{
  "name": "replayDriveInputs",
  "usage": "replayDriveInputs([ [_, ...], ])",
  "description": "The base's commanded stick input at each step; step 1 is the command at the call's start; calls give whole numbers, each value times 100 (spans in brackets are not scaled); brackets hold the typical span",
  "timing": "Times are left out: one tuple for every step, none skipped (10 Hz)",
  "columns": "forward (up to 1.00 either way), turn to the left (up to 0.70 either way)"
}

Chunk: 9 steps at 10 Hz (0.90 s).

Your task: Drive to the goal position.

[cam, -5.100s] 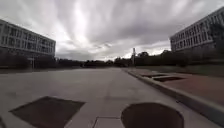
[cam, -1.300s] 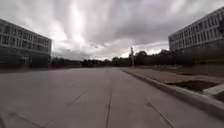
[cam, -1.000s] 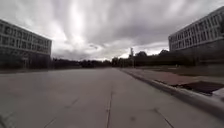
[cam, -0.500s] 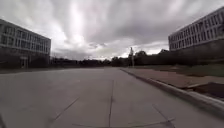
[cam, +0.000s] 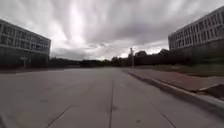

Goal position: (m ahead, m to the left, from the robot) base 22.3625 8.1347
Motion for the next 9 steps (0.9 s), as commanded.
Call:
replayDriveInputs([
  [70, 0],
  [70, 0],
  [70, 0],
  [70, 0],
  [70, -4],
  [70, -29],
  [70, -21],
  [70, -3],
  [70, 0],
])
